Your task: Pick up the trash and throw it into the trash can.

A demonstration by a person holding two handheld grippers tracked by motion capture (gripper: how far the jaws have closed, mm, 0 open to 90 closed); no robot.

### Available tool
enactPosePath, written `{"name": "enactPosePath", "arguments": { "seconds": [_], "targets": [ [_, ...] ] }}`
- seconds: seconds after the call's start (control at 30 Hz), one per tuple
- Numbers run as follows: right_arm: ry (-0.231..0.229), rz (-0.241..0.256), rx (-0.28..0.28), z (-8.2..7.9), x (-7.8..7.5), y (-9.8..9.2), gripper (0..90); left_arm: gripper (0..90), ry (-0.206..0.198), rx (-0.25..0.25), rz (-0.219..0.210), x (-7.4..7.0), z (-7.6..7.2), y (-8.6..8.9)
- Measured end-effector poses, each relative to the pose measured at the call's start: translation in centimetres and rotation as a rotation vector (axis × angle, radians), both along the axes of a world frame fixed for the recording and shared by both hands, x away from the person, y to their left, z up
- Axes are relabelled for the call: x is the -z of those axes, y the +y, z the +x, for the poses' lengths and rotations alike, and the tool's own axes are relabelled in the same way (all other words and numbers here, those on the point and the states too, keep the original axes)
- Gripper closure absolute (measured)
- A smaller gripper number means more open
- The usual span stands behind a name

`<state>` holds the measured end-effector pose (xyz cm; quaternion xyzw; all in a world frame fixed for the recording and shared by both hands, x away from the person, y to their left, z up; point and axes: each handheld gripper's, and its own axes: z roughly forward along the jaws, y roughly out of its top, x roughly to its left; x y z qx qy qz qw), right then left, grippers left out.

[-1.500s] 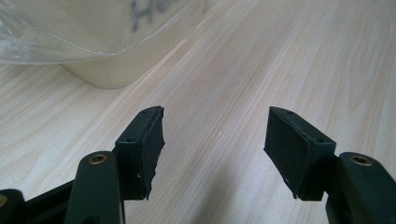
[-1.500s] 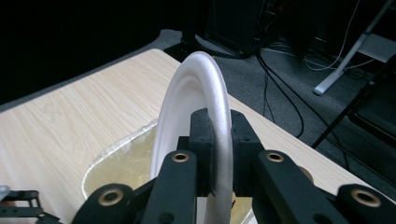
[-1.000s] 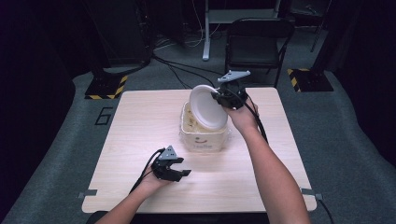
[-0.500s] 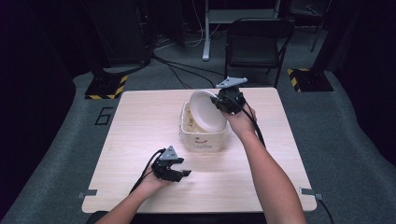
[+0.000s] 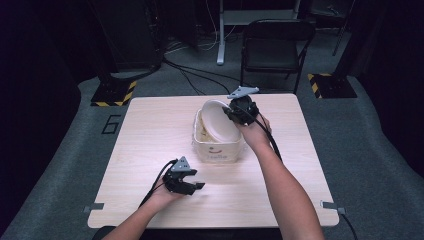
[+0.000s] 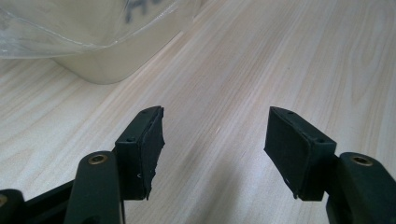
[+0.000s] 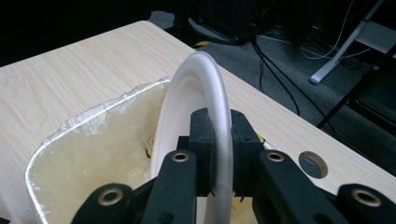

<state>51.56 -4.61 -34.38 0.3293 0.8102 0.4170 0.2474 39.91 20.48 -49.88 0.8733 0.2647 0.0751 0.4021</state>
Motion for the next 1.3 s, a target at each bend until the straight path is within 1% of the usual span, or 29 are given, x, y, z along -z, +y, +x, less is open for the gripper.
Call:
{"name": "enactPosePath", "arguments": {
  "seconds": [0.07, 0.1, 0.2, 0.23, 0.3, 0.33, 0.37, 0.4, 0.43, 0.53, 0.63, 0.7, 0.73, 0.93, 0.97, 1.0, 1.03, 1.07, 1.1, 1.13, 1.2, 1.3],
  "targets": [
    [-0.002, -0.005, -0.003, 0.0, 0.2, 0.2, 81.9, 36.7, 0.001, 0.0, 0.001, 0.0, 0.0, 0.0],
    [-0.012, -0.006, -0.009, 0.1, 0.4, 0.2, 81.8, 36.7, 0.002, 0.004, 0.001, 0.0, 0.0, 0.0],
    [0.004, -0.017, 0.002, 0.2, 1.0, 0.1, 80.3, 36.7, 0.005, 0.003, -0.002, 0.1, 0.0, 0.0],
    [0.001, -0.018, 0.003, 0.2, 1.2, 0.1, 77.8, 36.7, 0.004, 0.004, -0.001, 0.1, 0.0, 0.0],
    [0.011, 0.002, 0.013, 0.3, 1.5, -0.1, 74.4, 36.7, 0.002, 0.006, 0.004, 0.0, 0.0, 0.0],
    [0.025, 0.008, 0.018, 0.3, 1.6, -0.2, 72.9, 36.7, 0.004, 0.006, 0.003, 0.0, 0.0, 0.0],
    [0.027, 0.015, 0.022, 0.3, 1.6, -0.3, 70.7, 36.7, 0.003, 0.004, 0.001, 0.1, 0.0, 0.0],
    [0.018, 0.019, 0.018, 0.3, 1.7, -0.4, 67.5, 36.7, 0.007, 0.005, 0.003, 0.0, 0.0, 0.0],
    [0.028, 0.026, 0.024, 0.2, 1.7, -0.5, 65.1, 36.7, 0.007, 0.005, 0.003, 0.0, 0.0, 0.0],
    [0.029, 0.041, 0.037, 0.1, 1.6, -0.8, 57.8, 36.7, 0.0, 0.005, 0.004, 0.1, 0.0, 0.0],
    [0.022, 0.063, 0.036, -0.1, 1.4, -1.3, 54.1, 36.7, 0.004, 0.005, 0.002, 0.1, 0.1, -0.1],
    [0.015, 0.072, 0.035, -0.5, 1.3, -1.6, 50.9, 36.6, 0.003, 0.003, 0.003, 0.1, 0.0, -0.1],
    [0.015, 0.086, 0.033, -0.8, 1.2, -1.8, 49.9, 36.6, 0.002, 0.003, 0.004, 0.1, 0.0, -0.1],
    [-0.001, 0.129, 0.008, -2.2, 1.1, -3.0, 48.2, 36.6, 0.001, 0.005, 0.013, 0.1, 0.0, -0.1],
    [0.005, 0.138, 0.012, -2.4, 1.2, -3.1, 47.8, 36.6, -0.001, 0.005, 0.014, 0.1, 0.0, -0.1],
    [0.001, 0.137, 0.009, -2.6, 1.3, -3.3, 47.4, 36.6, -0.001, 0.006, 0.015, 0.1, 0.0, -0.2],
    [0.006, 0.141, 0.014, -2.8, 1.3, -3.4, 47.2, 36.6, -0.003, 0.006, 0.011, 0.1, 0.0, -0.2],
    [-0.003, 0.14, 0.01, -3.1, 1.4, -3.6, 47.2, 36.5, -0.002, 0.006, 0.012, 0.1, 0.0, -0.2],
    [0.003, 0.149, 0.015, -3.3, 1.4, -3.7, 47.0, 36.5, -0.001, 0.006, 0.019, 0.1, 0.0, -0.2],
    [-0.002, 0.153, 0.011, -3.5, 1.5, -3.9, 46.9, 36.5, -0.003, 0.003, 0.013, 0.2, 0.0, -0.3],
    [-0.003, 0.156, 0.011, -3.9, 1.6, -4.2, 46.9, 36.5, -0.002, 0.008, 0.017, 0.1, 0.0, -0.3],
    [-0.005, 0.156, 0.009, -4.3, 1.8, -4.7, 45.9, 36.4, 0.0, 0.003, 0.019, 0.2, 0.0, -0.3]
  ]
}}
